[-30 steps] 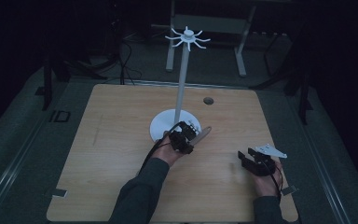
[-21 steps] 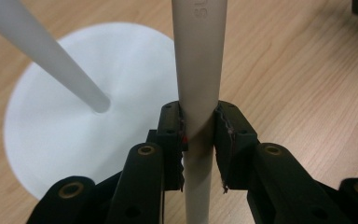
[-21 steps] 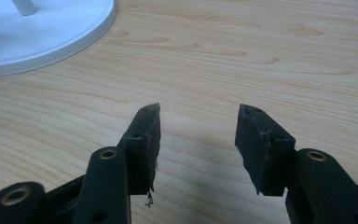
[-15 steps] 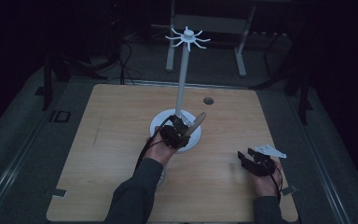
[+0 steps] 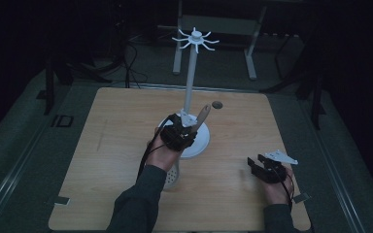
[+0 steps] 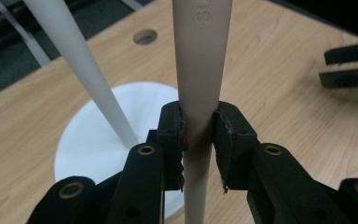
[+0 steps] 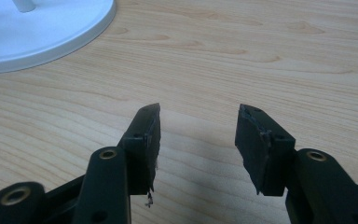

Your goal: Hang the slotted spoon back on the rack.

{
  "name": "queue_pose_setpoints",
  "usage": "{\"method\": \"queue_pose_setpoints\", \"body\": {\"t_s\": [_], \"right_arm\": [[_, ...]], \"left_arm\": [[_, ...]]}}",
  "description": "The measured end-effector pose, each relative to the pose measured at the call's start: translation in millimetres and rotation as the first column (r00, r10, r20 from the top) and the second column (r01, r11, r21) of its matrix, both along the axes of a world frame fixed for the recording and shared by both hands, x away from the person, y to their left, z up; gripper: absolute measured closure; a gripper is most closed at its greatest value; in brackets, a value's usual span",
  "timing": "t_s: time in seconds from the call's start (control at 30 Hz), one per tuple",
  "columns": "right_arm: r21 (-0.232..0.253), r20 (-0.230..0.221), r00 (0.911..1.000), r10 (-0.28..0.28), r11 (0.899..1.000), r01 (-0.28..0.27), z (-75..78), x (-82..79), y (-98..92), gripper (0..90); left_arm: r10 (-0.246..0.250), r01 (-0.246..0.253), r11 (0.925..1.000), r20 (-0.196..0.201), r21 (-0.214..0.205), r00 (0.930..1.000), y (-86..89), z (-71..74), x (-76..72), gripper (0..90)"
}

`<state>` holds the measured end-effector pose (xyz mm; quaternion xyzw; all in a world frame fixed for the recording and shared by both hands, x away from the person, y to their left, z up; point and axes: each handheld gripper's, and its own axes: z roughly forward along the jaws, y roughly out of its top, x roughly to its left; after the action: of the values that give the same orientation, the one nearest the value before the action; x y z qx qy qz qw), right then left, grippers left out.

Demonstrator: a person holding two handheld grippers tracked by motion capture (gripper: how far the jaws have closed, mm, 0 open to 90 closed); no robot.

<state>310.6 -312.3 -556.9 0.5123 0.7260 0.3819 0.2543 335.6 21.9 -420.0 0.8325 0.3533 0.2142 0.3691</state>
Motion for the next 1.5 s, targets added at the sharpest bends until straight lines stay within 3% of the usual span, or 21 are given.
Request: {"method": "queue_pose_setpoints", "body": {"t_s": [0.37, 0.53, 0.57, 0.9, 1.17, 1.33, 1.5], "right_arm": [[-0.002, -0.003, 1.0, 0.0, 1.0, 0.0, -0.6, -0.1, 0.4, 49.9], [-0.001, -0.002, 1.0, -0.003, 1.0, 0.003, -0.6, 0.0, -0.1, 49.9], [0.0, -0.002, 1.0, -0.003, 1.0, 0.003, -0.7, 0.0, -0.1, 49.8], [0.0, -0.001, 1.0, -0.003, 1.0, 0.003, -0.8, 0.0, -0.1, 49.7], [-0.002, 0.001, 1.0, -0.006, 1.0, 0.006, -0.6, -0.1, -0.4, 49.7], [-0.003, 0.003, 1.0, -0.007, 1.0, 0.007, -0.6, -0.1, -0.5, 49.7], [-0.004, 0.003, 0.9999, -0.011, 1.0, 0.011, -0.4, -0.3, -1.1, 49.8]], "left_arm": [[0.062, -0.055, 0.9963, 0.11, -0.066, 0.9919, 4.0, 22.9, -11.3, 73.5], [0.075, -0.065, 0.9946, 0.124, -0.081, 0.9894, 4.6, 26.6, -12.0, 73.4], [0.09, -0.077, 0.9921, 0.137, -0.099, 0.9865, 5.0, 28.2, -12.7, 73.5], [0.12, -0.098, 0.987, 0.178, -0.127, 0.9767, 9.5, 37.2, -16.4, 73.5], [0.152, -0.119, 0.9798, 0.218, -0.161, 0.9641, 10.7, 45.8, -19.0, 73.5], [0.177, -0.138, 0.976, 0.249, -0.169, 0.9522, 8.6, 52.5, -21.5, 73.5], [0.219, -0.173, 0.9678, 0.275, -0.183, 0.9362, 6.3, 57.8, -22.5, 73.5]]}}
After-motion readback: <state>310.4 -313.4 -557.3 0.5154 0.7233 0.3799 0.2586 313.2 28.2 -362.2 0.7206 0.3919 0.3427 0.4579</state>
